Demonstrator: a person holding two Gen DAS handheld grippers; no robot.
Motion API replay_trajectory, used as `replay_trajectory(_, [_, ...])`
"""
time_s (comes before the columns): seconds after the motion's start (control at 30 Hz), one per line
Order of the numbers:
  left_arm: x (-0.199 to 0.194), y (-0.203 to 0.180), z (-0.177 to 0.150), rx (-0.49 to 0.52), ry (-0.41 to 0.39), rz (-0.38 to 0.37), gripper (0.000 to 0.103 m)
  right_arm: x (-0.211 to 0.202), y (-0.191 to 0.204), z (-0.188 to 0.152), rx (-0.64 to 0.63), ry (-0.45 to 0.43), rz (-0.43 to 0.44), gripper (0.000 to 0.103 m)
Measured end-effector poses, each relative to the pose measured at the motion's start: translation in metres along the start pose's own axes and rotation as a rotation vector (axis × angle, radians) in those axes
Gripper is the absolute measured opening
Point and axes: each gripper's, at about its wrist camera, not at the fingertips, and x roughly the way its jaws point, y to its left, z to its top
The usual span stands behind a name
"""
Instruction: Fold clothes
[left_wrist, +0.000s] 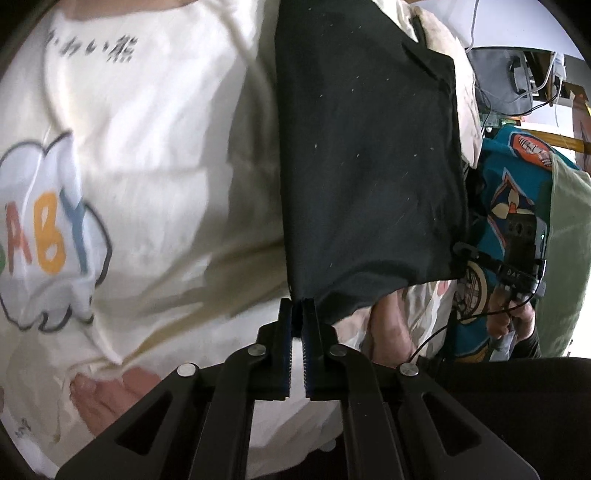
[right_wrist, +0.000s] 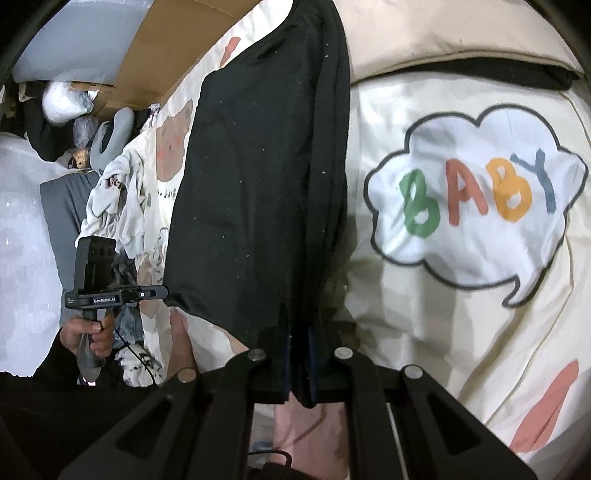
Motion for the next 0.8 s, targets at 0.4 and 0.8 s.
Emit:
replay_trajectory(0.4, [0.003,0.001,0.0,0.057,0.001,-0.018,0.0,0.004,0.002,-0.01,-0.005,0.026,-0.028,0.006])
replay_trajectory(0.8, [0.029,0.007,0.017,0.042,-0.035,-0.068,0.055,0.01,-0.012,-0.008,0.009,0.031,-0.047,0.006])
